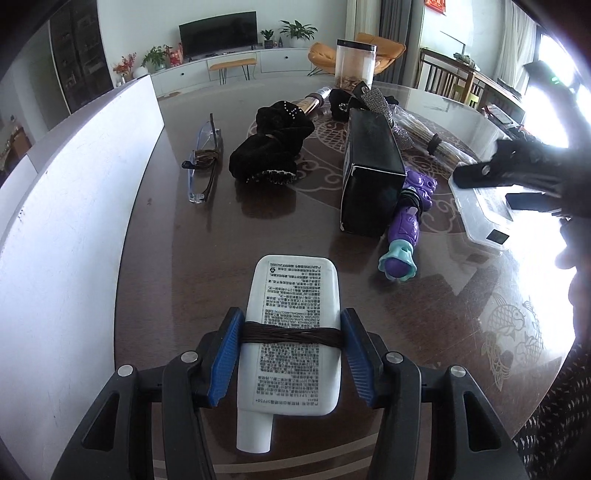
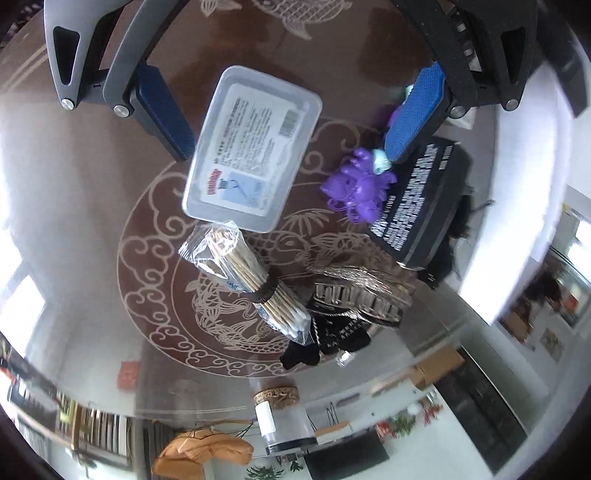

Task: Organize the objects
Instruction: 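Close the right gripper on the clear plastic box while the left holds the bottle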

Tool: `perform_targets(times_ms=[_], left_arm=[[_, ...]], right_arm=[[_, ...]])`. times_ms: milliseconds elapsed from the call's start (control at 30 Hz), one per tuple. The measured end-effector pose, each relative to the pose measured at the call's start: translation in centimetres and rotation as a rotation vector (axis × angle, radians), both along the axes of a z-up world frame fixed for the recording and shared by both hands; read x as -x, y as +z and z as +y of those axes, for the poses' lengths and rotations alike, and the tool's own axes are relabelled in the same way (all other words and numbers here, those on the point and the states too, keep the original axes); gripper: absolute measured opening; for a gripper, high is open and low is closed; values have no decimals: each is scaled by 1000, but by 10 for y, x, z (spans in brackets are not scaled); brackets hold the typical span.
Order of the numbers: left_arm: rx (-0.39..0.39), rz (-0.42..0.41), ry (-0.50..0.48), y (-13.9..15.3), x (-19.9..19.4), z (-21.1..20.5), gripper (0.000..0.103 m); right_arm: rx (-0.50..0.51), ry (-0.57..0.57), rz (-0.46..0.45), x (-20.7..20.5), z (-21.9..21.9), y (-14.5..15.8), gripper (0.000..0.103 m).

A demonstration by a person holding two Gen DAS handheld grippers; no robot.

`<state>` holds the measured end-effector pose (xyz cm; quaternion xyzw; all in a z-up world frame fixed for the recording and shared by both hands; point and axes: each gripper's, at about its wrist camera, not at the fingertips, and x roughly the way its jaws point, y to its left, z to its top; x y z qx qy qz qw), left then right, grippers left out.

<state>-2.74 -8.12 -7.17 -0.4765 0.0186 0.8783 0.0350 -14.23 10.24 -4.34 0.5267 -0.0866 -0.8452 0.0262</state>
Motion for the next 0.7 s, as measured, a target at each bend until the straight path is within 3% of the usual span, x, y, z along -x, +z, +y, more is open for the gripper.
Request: perform_targets(times_ms=[200, 700], left_arm=[[-5, 24, -4, -2, -3, 2, 53], [0, 28, -1, -2, -2, 2, 53]], right_arm=[[-114, -3, -76, -5, 0, -27, 103], [-95, 25, -55, -6, 4, -27, 103]])
